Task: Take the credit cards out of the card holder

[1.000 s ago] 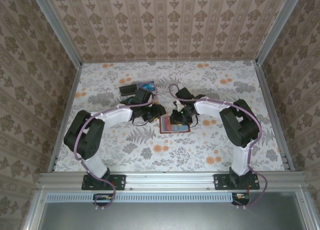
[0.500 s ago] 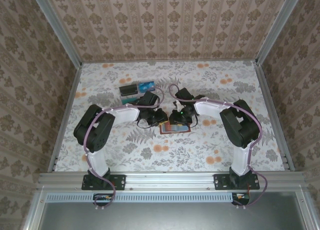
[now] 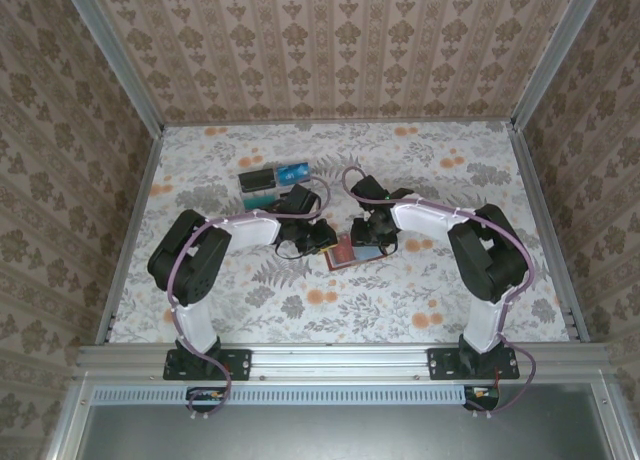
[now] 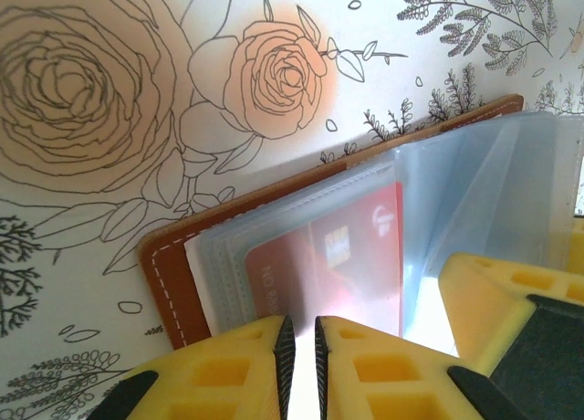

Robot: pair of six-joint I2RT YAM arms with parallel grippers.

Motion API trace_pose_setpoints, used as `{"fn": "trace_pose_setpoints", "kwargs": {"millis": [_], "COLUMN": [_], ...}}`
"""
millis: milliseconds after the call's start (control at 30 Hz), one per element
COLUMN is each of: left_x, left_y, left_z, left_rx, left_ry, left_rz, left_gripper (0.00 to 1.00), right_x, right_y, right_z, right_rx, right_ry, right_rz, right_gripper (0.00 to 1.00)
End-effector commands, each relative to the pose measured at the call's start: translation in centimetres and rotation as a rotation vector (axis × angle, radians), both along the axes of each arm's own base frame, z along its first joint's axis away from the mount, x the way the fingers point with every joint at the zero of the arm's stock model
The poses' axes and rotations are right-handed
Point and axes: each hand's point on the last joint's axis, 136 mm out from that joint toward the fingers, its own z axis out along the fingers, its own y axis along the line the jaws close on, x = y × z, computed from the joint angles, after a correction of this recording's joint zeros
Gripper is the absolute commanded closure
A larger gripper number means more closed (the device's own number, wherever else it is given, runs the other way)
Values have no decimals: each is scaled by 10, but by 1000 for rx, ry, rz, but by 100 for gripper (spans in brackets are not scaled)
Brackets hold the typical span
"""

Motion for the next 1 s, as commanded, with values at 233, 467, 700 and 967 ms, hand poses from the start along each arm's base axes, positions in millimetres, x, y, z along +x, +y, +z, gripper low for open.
{"fn": "trace_pose_setpoints", "kwargs": {"millis": [233, 467, 700, 967], "left_x": [-7, 7, 11, 23], "left_y": [9, -14, -44, -84], "left_z": [-10, 19, 32, 24], "left_rx": [66, -13, -89, -102], "left_ry": [24, -46, -70, -47], "left_rz": [-49, -97, -170, -190], "left_gripper": [80, 75, 75, 77], "right_x": [9, 12, 9, -1], "right_y": [-53, -19, -16, -25], "right_z": [45, 74, 87, 91], "right_rx": [-133, 78, 148, 202], "right_ry": [-139, -183, -227, -277], "right_rz": [-152, -6, -18, -58], "right_gripper": [52, 51, 54, 56]}}
